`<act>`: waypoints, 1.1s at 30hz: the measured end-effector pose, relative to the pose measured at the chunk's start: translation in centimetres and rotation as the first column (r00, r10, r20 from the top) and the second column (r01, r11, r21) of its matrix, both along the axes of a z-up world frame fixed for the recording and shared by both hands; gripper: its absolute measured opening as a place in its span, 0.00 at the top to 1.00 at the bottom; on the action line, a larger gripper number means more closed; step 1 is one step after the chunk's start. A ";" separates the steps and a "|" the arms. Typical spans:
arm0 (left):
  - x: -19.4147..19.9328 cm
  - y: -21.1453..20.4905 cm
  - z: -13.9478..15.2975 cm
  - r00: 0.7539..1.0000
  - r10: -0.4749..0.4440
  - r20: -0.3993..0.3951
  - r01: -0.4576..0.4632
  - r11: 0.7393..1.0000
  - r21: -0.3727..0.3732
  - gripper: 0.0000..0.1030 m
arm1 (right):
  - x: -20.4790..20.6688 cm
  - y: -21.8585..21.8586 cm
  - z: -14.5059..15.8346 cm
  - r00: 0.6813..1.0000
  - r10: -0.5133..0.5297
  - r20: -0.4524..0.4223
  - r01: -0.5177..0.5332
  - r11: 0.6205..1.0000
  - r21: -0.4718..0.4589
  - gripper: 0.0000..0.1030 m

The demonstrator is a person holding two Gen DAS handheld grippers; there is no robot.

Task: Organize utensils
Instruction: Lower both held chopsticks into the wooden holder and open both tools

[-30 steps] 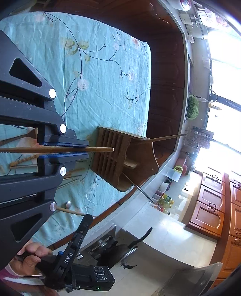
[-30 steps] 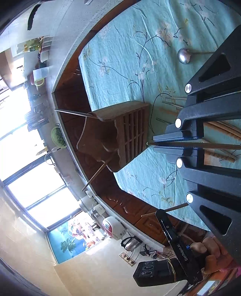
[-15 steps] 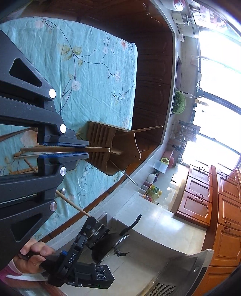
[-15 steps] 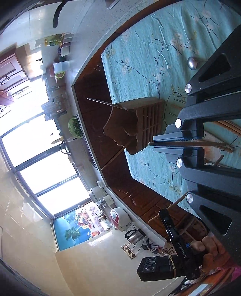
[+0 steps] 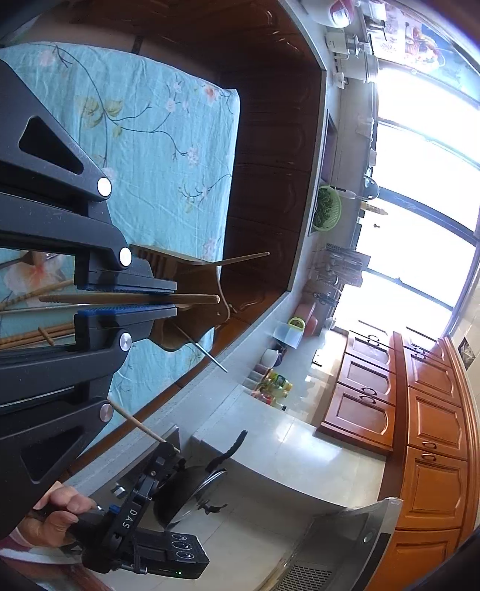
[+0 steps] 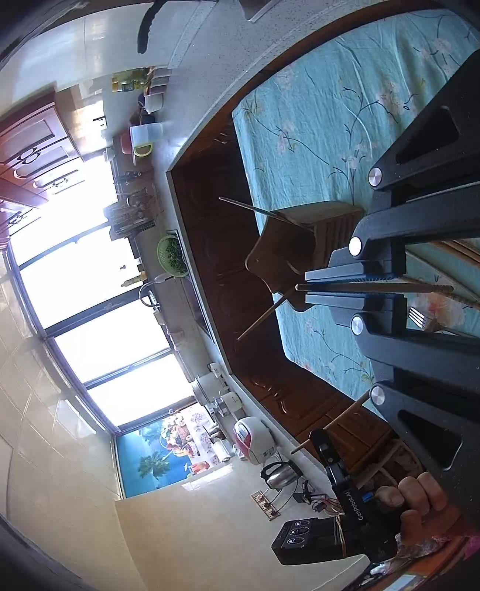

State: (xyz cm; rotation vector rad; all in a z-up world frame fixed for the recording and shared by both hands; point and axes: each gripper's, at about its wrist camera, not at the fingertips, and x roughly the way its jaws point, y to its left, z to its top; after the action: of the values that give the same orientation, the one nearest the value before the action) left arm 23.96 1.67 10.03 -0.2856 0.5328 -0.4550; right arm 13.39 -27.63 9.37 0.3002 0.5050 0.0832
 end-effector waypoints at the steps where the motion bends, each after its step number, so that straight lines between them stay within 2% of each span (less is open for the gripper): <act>1: 0.3 -0.1 0.2 1.000 0.006 0.009 -0.006 1.000 -0.002 0.97 | 0.2 -0.2 0.3 1.000 -0.003 0.009 0.003 1.000 0.000 0.96; 12: 5.4 -1.1 3.9 0.988 0.081 0.133 -0.075 0.996 -0.049 0.97 | 4.5 -2.5 6.8 0.984 -0.081 0.161 0.089 0.995 -0.039 0.96; 17: 9.2 -2.5 3.7 0.982 0.120 0.147 -0.113 0.992 -0.054 0.97 | 7.5 -4.2 8.4 0.968 -0.137 0.209 0.152 0.987 -0.058 0.96; 21: 12.0 -3.9 2.1 0.979 0.152 0.137 -0.146 0.988 -0.052 0.97 | 9.7 -5.3 7.2 0.964 -0.170 0.203 0.184 0.981 -0.054 0.96; 27: 14.6 -5.9 -2.1 0.981 0.176 0.077 -0.174 0.984 -0.032 0.97 | 11.6 -5.9 2.3 0.970 -0.198 0.143 0.207 0.977 -0.057 0.96; 33: 15.6 -7.7 -4.3 0.983 0.180 0.040 -0.180 0.984 0.002 0.97 | 12.0 -6.4 -1.7 0.973 -0.212 0.090 0.215 0.976 -0.023 0.96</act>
State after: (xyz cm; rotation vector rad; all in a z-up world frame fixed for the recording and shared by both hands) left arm 39.58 -6.02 5.74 -0.3159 0.4647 -0.2830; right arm 25.44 -34.08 7.64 0.3164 0.3847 -0.1207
